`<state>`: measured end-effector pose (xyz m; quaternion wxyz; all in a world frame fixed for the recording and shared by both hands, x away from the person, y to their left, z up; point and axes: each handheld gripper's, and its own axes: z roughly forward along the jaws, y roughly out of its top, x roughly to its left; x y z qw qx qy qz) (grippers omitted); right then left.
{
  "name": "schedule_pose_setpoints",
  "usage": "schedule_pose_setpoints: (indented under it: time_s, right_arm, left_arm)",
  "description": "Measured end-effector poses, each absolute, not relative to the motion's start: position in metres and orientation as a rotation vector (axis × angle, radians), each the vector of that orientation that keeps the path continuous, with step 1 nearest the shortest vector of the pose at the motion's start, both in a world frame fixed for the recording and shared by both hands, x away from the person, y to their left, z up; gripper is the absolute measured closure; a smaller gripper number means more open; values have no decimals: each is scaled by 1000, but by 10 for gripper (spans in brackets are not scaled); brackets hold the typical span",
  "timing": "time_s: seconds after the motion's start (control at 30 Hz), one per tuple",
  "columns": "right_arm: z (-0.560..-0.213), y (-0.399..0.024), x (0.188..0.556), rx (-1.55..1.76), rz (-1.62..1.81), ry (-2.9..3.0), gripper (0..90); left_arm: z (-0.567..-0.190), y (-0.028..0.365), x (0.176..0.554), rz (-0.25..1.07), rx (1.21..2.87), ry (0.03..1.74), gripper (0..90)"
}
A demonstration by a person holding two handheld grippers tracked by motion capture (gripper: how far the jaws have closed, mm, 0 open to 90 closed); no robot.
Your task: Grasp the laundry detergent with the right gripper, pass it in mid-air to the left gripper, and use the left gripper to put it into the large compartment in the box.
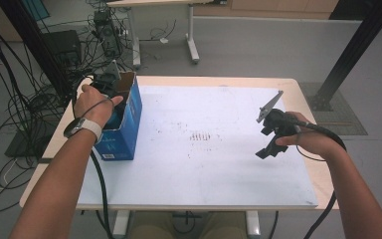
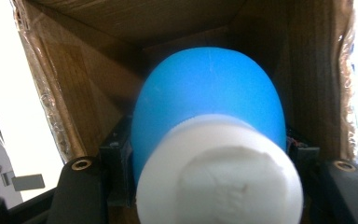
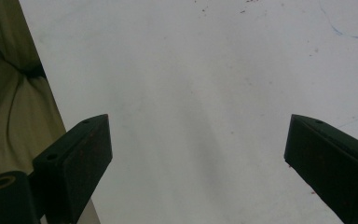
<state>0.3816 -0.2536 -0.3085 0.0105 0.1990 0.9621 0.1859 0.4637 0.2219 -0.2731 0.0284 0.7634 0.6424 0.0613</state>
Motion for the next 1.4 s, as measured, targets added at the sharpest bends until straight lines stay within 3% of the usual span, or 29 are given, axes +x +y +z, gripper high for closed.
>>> schedule_pose_setpoints:
  time_s: [1.4]
  right_arm:
    - [-309, -250, 382, 616, 588, 3004, 74]
  left_arm:
    - [-274, 222, 464, 187, 2351, 1977, 372]
